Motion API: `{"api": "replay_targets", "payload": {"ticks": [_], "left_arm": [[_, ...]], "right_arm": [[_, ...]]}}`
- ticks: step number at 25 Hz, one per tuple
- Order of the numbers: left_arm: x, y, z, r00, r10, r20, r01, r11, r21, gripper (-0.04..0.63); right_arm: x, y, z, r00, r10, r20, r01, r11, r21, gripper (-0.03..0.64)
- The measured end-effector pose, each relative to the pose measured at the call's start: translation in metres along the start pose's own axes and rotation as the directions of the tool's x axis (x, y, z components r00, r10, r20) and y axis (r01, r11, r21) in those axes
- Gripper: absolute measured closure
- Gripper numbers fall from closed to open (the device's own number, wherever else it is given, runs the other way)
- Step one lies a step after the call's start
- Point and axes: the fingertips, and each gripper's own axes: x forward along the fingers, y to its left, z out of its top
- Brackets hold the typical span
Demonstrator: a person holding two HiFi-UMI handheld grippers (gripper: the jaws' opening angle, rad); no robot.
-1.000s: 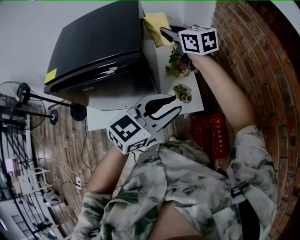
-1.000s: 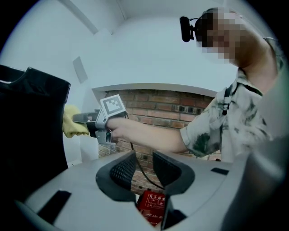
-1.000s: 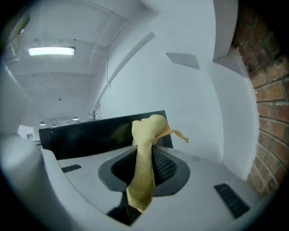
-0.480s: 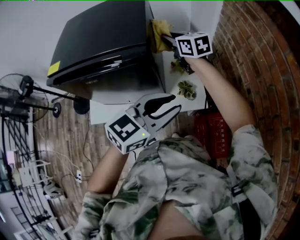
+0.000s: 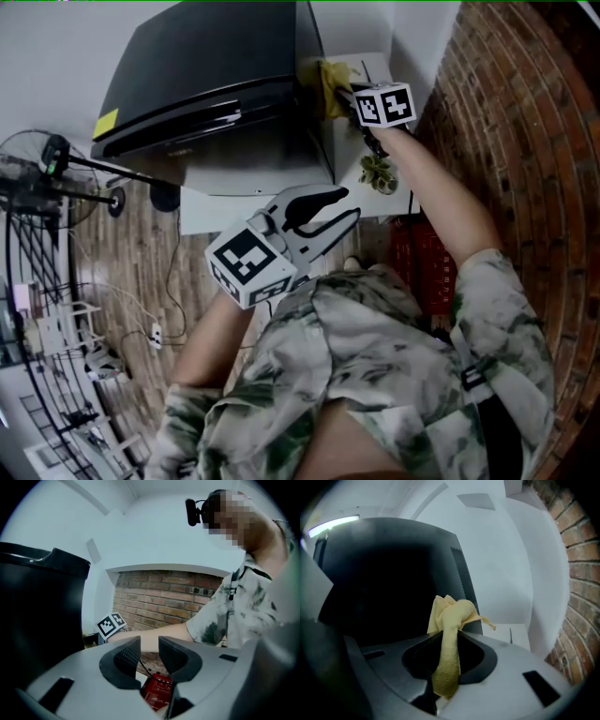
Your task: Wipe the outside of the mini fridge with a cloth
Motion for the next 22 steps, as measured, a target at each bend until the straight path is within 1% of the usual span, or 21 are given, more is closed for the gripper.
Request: {"api": "replay_targets", "payload": {"ticks": [6,9,11,15,19,22], "left_arm": [[0.000,0.004,-0.005,1.000,0.020,-0.005,-0.020,1.000,-0.017,0.476],[0.000,0.006,-0.005,1.000,0.031,-0.005,-0.031,0.999,-0.021,0.476],[-0.001,0.007,-0.006,0.999,0.036,-0.002,-0.036,0.999,-0.020,0.476],[-0.003,0.011,-0.006,0.999,0.035,0.004,-0.035,0.999,-0.028,0.476],[-0.002,0.011,-0.004,1.000,0.016,0.011,-0.016,1.000,-0.025,0.476],[0.001,0.010,-0.004,1.000,-0.003,0.013,0.004,1.000,-0.017,0.476]], "right_arm": [[0.022,-0.025,-0.057,0.995,-0.041,-0.089,0.044,0.999,0.033,0.528],[0.027,-0.033,-0.072,0.991,-0.050,-0.121,0.054,0.998,0.036,0.528],[0.026,-0.037,-0.075,0.991,-0.052,-0.126,0.057,0.998,0.040,0.528],[0.008,-0.032,-0.056,0.996,-0.034,-0.083,0.039,0.998,0.055,0.528],[-0.023,-0.016,-0.019,1.000,-0.002,-0.002,0.002,0.999,0.049,0.526],[-0.050,0.003,0.015,0.998,0.028,0.064,-0.031,0.999,0.038,0.528]]}}
